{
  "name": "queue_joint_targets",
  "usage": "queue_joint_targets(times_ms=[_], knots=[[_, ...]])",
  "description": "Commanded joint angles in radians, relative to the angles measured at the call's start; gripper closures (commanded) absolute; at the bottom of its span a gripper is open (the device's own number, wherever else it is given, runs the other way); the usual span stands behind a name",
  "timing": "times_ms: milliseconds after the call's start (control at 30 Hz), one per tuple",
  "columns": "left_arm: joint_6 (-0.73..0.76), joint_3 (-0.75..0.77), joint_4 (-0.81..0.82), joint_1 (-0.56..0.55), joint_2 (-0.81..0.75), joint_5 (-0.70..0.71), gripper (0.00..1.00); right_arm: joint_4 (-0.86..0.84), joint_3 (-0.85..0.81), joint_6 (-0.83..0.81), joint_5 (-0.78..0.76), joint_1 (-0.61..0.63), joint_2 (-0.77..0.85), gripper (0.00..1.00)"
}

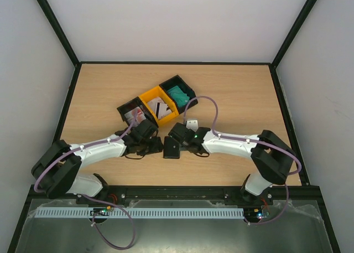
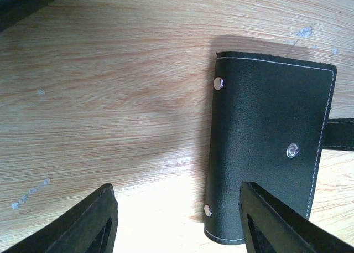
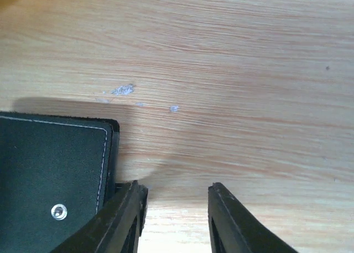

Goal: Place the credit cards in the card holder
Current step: Close the card holder at the center of the board.

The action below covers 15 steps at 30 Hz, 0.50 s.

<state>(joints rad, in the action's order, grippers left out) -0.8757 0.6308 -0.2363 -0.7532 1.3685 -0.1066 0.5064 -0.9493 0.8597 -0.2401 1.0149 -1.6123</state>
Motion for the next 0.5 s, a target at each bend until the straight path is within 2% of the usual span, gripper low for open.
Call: queue_joint_targets(times_ms=[0,67,200,467], knots=[[0.001,-0.007,0.000,0.005,-0.013,0.012,0.38,0.012,0.045,0.059,-0.028,0.007,0.062,0.72],[0.003,-0.009,0.001,0.005,-0.009,0.012,0.38,-0.027,0.066,0.067,0.011,0.007,0.062,0.80],[0.001,-0.017,0.006,0.005,-0.009,0.009,0.39,-0.068,0.084,0.087,0.048,0.007,0.046,0.86],[-0.004,-0.032,0.021,0.005,-0.015,-0.005,0.39,-0.114,0.109,0.094,0.091,0.005,0.059,0.88]])
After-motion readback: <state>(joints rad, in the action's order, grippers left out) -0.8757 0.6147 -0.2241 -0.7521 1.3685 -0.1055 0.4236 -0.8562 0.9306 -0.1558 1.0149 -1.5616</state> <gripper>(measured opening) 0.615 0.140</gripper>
